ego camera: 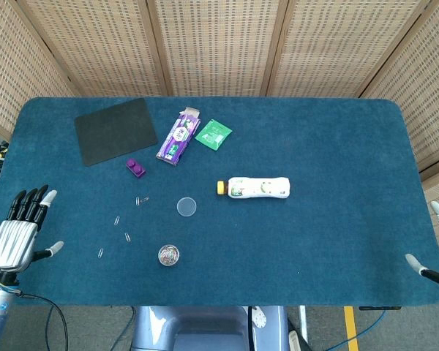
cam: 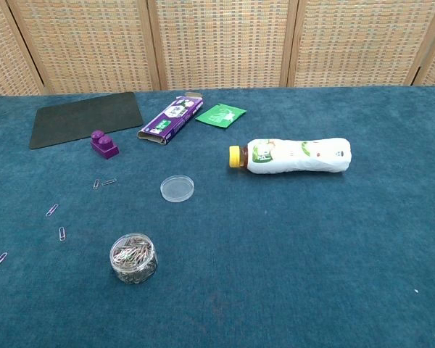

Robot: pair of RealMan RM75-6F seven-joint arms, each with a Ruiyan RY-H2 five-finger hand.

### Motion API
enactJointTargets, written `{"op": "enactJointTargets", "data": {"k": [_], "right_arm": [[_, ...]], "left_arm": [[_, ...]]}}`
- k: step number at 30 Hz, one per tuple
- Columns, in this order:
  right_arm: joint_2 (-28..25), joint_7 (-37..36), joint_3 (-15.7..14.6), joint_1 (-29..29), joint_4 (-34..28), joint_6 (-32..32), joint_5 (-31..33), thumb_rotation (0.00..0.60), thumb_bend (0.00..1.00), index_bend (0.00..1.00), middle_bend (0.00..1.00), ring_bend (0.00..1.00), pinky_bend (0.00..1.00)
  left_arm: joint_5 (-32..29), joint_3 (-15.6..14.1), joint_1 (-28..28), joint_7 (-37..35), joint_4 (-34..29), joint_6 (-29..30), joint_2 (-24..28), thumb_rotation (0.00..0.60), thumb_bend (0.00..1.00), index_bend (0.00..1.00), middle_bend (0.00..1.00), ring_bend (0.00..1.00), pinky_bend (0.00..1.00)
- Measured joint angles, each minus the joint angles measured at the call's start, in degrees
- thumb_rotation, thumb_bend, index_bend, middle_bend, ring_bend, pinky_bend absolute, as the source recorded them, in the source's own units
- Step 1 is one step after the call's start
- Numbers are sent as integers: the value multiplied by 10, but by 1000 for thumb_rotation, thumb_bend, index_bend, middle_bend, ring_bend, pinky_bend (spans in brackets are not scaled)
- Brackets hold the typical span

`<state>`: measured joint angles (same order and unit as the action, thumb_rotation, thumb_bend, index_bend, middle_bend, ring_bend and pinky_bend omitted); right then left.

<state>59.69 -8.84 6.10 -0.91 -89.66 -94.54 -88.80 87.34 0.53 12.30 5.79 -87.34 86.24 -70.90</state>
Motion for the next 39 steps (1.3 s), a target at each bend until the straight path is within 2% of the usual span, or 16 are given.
{"op": "enactJointTargets", "data": {"k": [6,13,19,23,27,32,39], "right_arm": [[-1,-1,0,0,0,3,1,600,0,2,0,0,0],[0,3,2,-2,-1,8,6,600,0,2,0,0,0],[4,18,5,-5,-2,15,14,600,0,2,0,0,0],[8,25,7,-10,-1,28,24,600,0,2,0,0,0],[11,30,9,-13,2,37,32,600,0,2,0,0,0],[11,33,8,-14,2,38,31,600,0,2,0,0,0],[11,32,7,-13,1,38,28,600,0,2,0,0,0]], "left_arm": [[15,-4,8,-4,12,-17,-3,600,93,68,0,0,0],[54,-18,46,-26,37,-76,-6,600,154,322,0,0,0],[90,-18,109,-26,103,-145,-35,600,239,448,0,0,0],[107,-21,152,-40,169,-200,-68,600,279,482,0,0,0],[122,-29,178,-59,225,-226,-102,600,304,501,0,0,0],[139,-49,190,-76,282,-235,-144,600,304,514,0,0,0],[146,-67,193,-85,321,-231,-177,600,314,519,0,0,0]]}}
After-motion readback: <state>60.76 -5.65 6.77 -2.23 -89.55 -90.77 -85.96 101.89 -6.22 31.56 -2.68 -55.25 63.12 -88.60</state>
